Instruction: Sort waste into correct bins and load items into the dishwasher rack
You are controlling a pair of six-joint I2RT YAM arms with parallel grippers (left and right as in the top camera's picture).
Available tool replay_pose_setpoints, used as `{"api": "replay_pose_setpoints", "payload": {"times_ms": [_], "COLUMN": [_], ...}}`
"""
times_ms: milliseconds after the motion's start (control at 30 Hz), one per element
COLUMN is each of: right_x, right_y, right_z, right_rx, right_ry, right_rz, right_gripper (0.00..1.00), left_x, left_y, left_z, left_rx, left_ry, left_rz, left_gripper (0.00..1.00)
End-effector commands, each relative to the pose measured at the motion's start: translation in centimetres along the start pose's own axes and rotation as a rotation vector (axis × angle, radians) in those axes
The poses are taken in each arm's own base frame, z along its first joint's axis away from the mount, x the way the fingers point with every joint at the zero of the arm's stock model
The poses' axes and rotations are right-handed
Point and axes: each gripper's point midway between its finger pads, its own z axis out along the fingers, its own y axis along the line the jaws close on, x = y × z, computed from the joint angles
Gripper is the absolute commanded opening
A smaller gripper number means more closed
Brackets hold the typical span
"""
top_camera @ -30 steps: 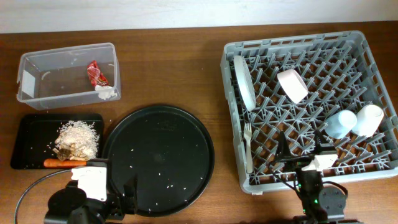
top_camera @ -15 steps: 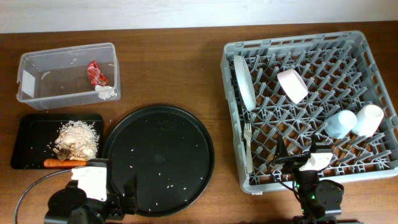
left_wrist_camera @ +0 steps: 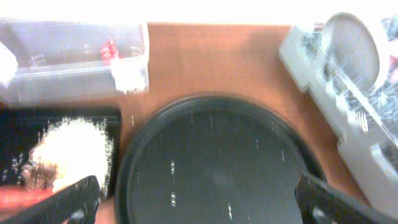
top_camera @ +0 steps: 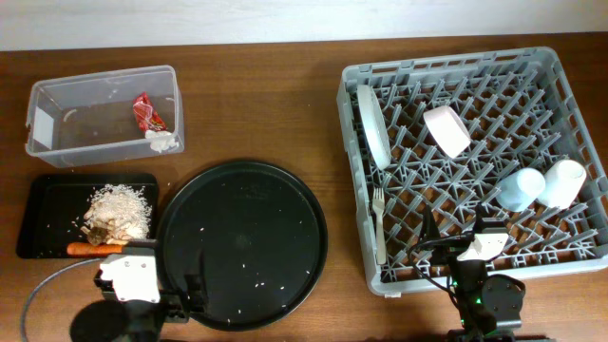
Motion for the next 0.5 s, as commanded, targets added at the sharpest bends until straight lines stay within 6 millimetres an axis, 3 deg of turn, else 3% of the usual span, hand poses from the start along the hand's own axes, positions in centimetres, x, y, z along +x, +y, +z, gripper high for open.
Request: {"api": "replay_pose_setpoints", "payload": {"times_ms": [0,100,200,300,467], "right_x": [0.3,0.3,0.3,0.3,0.3], "right_y": [-0.1,-0.1,-0.1,-0.1,-0.1], "right_z": [0.0,0.0,0.0,0.0,0.0], "right_rx": [0.007,0.007,0.007,0.007,0.007], "right_ry": [0.004,0.004,0.004,0.004,0.004], "right_rz": [-0.002,-0.002,-0.002,-0.002,-0.002], "right_gripper": [0.99,0.99,0.99,0.99,0.99], "left_x": [3.1,3.6,2.7,4.9,5.0], "left_y": [0.8,0.8,1.1,1.6,1.5], "left_z": [4.6,8.4,9.8,11.2,11.2], "left_rx": [-0.028,-0.013,-0.023,-0.049,-0.043], "left_ry": [-0.1,-0.295,-0.486,-0.416,-0.41], "left_rz": [0.023,0.017,0.01,0.022,0.025], "left_gripper": [0.99,0.99,0.99,0.99,0.99]}}
